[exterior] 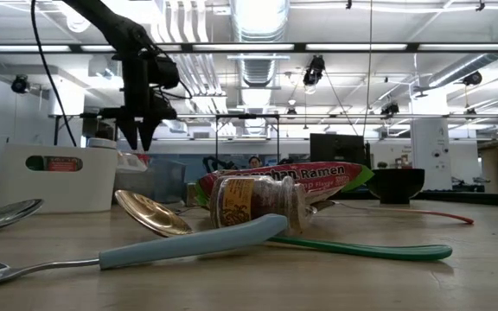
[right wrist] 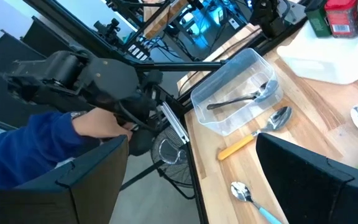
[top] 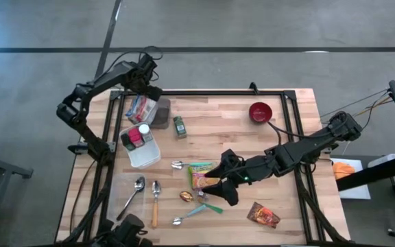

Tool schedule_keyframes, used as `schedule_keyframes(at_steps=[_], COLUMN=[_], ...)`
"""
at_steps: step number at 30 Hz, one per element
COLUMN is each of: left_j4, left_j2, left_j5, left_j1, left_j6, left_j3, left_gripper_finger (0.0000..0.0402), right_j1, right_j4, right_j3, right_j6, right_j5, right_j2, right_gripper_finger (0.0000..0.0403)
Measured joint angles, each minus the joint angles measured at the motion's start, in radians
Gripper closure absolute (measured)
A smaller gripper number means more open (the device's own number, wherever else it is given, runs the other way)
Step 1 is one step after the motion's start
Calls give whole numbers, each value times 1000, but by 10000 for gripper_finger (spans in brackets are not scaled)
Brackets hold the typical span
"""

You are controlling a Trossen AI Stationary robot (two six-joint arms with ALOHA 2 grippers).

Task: Pick & Place Food Item
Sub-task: Put the white and orange spoon into the transparent bin

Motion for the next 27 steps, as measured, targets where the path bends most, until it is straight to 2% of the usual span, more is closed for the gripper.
schedule_keyframes(at_steps=[4,10,15,18,20,27], left_j4=[-67,-132,-112,-72,-46,-7], left_j2=[0,-36,-148,-235,-290,-426], left_j5=[64,272,310,365,402,384], left_j1=[0,-24,-95,-164,-227,-468], left_j6=[0,14,29,27,20,-63], left_j3=[64,120,76,24,-17,-112], left_gripper_finger=[223,223,223,223,223,223], right_j1=[-4,-50,-95,-118,-135,-143], right_j4=[-21,-116,-187,-263,-323,-462], right_j3=[0,-1,-1,-1,-1,-35], right_j6=[67,201,204,178,218,400], right_j5=[7,9,9,-14,-55,-120], right_j2=[0,1,1,1,1,0], right_gripper_finger=[55,55,55,55,55,55])
